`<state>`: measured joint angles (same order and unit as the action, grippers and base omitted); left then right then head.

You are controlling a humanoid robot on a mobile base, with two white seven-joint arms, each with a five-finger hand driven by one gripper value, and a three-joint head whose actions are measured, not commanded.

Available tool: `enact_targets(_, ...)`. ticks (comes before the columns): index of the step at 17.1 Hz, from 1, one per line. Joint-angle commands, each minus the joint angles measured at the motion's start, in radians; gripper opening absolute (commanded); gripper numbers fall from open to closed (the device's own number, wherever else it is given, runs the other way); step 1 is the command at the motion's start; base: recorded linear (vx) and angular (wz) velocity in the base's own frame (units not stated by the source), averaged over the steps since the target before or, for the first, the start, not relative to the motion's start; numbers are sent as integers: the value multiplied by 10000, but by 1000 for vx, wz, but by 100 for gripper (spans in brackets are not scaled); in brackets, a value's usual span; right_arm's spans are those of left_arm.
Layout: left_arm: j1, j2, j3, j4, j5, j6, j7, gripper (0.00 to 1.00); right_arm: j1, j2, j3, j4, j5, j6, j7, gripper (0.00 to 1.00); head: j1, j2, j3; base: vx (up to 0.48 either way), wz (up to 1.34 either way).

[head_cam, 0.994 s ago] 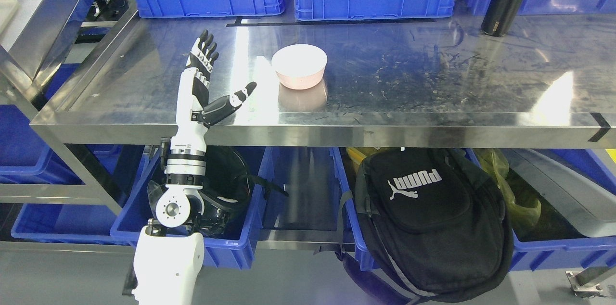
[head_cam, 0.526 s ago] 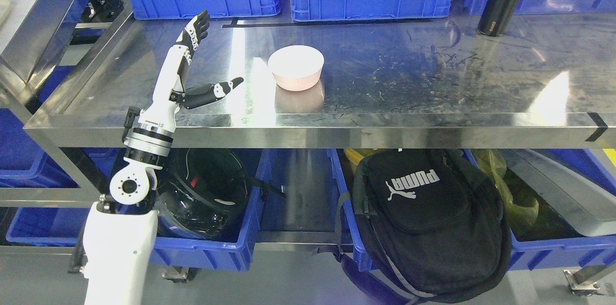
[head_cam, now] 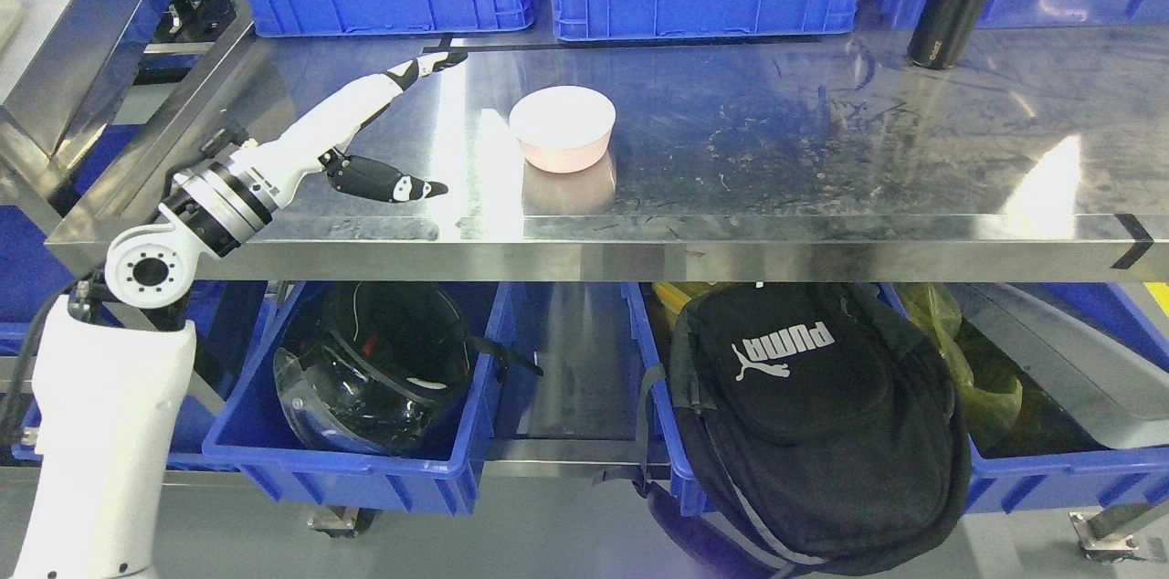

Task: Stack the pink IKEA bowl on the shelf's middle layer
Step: 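Swing the left hand across the shelf toward the pink bowl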

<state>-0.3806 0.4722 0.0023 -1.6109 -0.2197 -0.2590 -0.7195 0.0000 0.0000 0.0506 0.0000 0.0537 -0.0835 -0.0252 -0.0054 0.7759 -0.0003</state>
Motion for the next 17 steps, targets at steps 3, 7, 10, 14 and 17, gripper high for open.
enact_targets(3, -1700, 1476, -1799, -28, -1525, 333, -1455, 91, 230, -175, 0, -175, 0, 7, -9, 100, 0, 0, 0, 0, 0)
enact_targets(7, -2023, -470, -2507, -28, -3228, 749, -2817, 84, 230, -175, 0, -175, 0, 7, -9, 100, 0, 0, 0, 0, 0)
enact_targets(10, -2024, -1971, -2508, -28, -4946, 749, -3389, 84, 230, -175, 0, -175, 0, 7, -9, 100, 0, 0, 0, 0, 0)
enact_targets(14, -2069, -2759, -2508, -13, -6069, 642, -3390, 88, 230, -175, 0, -175, 0, 7, -9, 100, 0, 0, 0, 4, -15)
enact_targets(17, -2650, -2774, -2477, 33, -6163, 657, -3390, 95, 230, -175, 0, -175, 0, 7, -9, 100, 0, 0, 0, 0, 24)
